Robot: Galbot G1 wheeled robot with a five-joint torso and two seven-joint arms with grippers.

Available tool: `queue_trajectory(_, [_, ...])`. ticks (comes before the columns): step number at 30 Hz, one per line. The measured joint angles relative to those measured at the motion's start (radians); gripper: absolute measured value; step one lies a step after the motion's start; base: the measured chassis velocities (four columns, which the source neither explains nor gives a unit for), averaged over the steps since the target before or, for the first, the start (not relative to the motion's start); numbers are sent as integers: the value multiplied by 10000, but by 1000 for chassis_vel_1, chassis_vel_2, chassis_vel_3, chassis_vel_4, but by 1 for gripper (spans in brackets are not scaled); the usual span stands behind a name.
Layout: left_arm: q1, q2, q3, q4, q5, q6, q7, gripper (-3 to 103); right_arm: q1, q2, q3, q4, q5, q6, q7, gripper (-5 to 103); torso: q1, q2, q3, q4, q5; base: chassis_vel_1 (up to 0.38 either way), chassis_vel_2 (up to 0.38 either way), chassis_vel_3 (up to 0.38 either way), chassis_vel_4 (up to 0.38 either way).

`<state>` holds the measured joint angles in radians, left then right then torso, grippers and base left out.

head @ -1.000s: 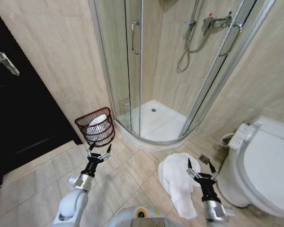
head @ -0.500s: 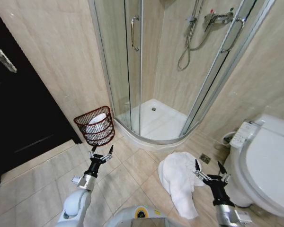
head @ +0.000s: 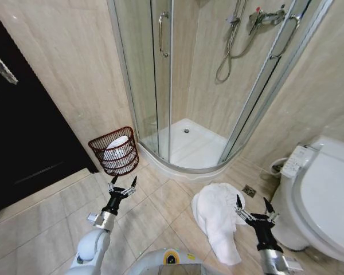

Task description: Discard the used towel into the hamper.

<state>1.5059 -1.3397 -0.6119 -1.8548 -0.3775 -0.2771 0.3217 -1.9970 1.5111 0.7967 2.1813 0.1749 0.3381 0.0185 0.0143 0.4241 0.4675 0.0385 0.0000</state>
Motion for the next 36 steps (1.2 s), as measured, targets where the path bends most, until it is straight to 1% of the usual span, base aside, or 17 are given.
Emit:
queue_trajectory(9, [-109,-87,74,188,6,-247,228,100,82,35,-94,-197,-21,60,0,100,-128,-291,-165,0,0,0,0,0,0])
queue_trajectory(11, [-210,-100,82,426,-88,-705,589,100,115,52,-131,-289,-25,91,-7,100,-137,-358,-202,0,-1,0,0,0,0])
queue_trajectory(12, [-210,-100,82,426,-88,-705,589,100,115,52,-131,-289,-25,91,-7,100,-137,-358,-202,0,-1,0,0,0,0])
queue_trajectory(13, [-256,-100,94,565,-146,-938,731,100,130,65,-155,-346,-29,107,-18,100,-137,-378,-212,-1,0,0,0,0,0])
queue_trajectory(16, [-257,-79,91,722,-269,-1173,936,100,181,119,-233,-466,-27,148,-110,100,-138,-391,-220,0,-1,0,0,0,0])
queue_trajectory(24, [-206,-72,26,715,-284,-1234,1013,100,304,158,-227,-708,1,357,-284,100,-140,-375,-213,0,0,0,0,0,0])
queue_trajectory(36, [-238,-168,38,591,-229,-1213,1076,100,278,134,-176,-743,30,510,-291,100,-142,-332,-188,0,0,-33,43,42,-38])
